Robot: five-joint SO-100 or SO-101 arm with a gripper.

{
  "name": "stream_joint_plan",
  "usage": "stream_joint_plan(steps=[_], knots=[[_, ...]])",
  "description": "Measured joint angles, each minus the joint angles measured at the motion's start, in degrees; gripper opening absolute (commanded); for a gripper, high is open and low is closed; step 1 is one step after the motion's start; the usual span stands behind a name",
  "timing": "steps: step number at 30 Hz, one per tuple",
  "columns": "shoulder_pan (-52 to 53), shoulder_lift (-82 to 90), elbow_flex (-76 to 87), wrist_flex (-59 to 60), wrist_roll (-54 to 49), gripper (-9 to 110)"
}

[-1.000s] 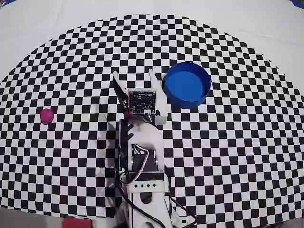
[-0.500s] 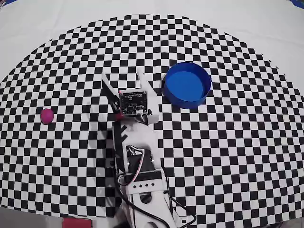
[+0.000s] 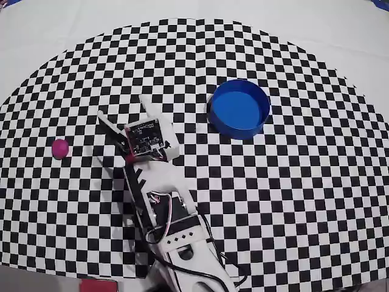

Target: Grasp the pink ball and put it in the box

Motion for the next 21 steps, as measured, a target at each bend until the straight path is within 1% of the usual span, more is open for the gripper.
stream_joint_plan(steps=[21], knots=[[-10.7,-0.6,0.0,0.0,0.0,30]])
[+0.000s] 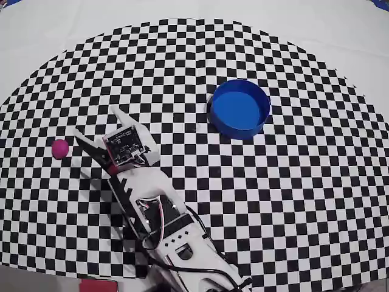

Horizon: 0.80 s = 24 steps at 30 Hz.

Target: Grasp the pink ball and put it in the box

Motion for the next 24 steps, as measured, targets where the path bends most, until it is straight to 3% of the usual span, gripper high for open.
stream_joint_plan(steps=[24], knots=[[-10.4,-0.5,0.0,0.6,-0.1,30]])
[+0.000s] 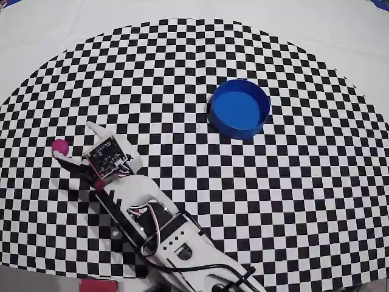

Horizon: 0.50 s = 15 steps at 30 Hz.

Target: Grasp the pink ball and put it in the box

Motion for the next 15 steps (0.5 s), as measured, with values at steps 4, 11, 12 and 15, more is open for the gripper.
stream_joint_plan(steps=[4,11,12,15], knots=[[-1.3,-0.4,0.0,0.2,0.0,30],[-2.6,-1.4,0.0,0.2,0.0,30],[-2.6,-1.4,0.0,0.6,0.0,30],[-2.6,-1.4,0.0,1.4,0.0,30]])
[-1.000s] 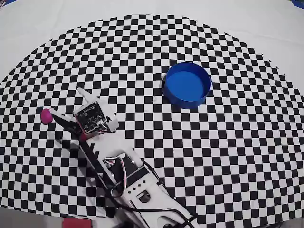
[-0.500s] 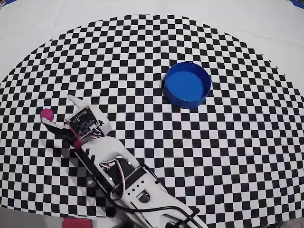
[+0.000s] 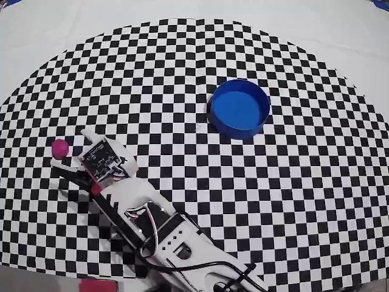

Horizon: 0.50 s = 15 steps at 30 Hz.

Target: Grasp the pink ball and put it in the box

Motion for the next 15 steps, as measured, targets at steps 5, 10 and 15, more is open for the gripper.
stream_joint_plan(steps=[5,10,15], knots=[[0.0,-0.3,0.0,0.2,0.0,30],[0.0,-2.7,0.0,0.2,0.0,30],[0.0,-5.9,0.0,-1.2,0.0,30]])
